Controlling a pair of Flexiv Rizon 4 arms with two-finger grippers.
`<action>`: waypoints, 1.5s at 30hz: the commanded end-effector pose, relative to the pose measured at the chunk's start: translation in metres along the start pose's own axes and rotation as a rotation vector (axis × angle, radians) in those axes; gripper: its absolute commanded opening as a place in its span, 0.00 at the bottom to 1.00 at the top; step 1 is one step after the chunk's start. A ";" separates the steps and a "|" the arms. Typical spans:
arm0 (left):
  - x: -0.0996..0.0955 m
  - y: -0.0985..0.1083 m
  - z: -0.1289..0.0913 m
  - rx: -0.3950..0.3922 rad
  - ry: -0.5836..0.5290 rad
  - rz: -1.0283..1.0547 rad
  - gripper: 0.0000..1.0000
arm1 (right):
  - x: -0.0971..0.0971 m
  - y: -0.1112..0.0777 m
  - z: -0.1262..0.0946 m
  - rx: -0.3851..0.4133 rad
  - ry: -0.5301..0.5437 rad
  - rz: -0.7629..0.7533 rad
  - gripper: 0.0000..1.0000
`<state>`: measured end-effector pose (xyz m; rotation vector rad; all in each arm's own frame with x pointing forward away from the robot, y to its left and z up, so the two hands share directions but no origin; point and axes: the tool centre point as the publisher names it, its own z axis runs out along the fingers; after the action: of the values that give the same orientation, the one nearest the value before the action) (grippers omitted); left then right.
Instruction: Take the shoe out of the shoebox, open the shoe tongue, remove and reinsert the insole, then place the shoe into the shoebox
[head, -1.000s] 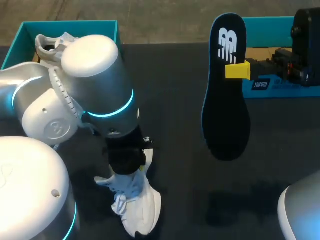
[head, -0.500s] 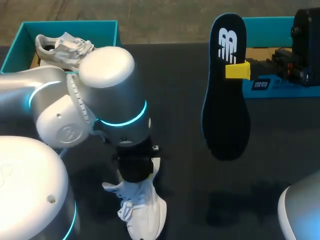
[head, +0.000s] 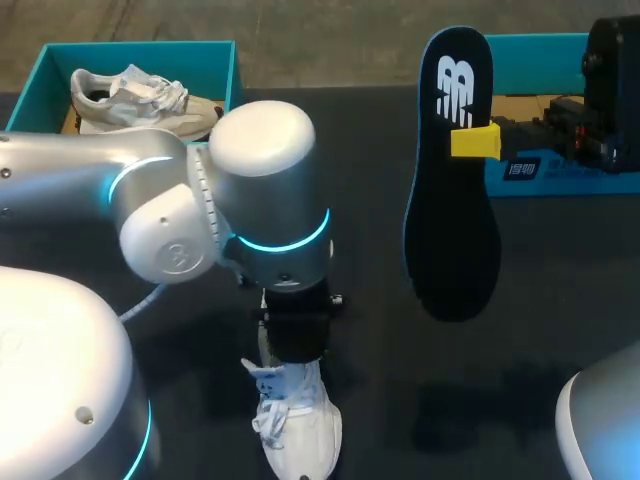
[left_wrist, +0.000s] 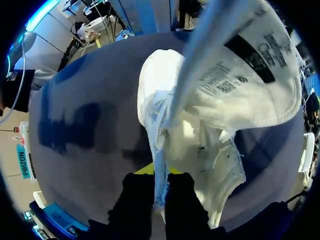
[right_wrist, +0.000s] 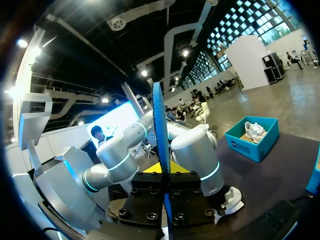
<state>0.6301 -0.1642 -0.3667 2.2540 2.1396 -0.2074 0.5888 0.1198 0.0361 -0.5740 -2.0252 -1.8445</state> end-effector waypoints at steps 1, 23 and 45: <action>-0.006 0.006 0.004 0.013 -0.007 -0.001 0.48 | -0.002 0.001 0.002 0.002 0.001 0.001 0.00; 0.027 0.024 -0.111 -0.051 -0.615 -0.031 1.00 | -0.002 0.001 0.002 0.002 0.001 0.001 0.00; 0.042 0.042 -0.155 -0.042 -0.855 -0.028 1.00 | -0.002 0.001 0.002 0.002 0.001 0.001 0.00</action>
<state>0.6916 -0.1119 -0.2180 1.7052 1.7224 -0.8661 0.5888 0.1198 0.0361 -0.5739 -2.0252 -1.8445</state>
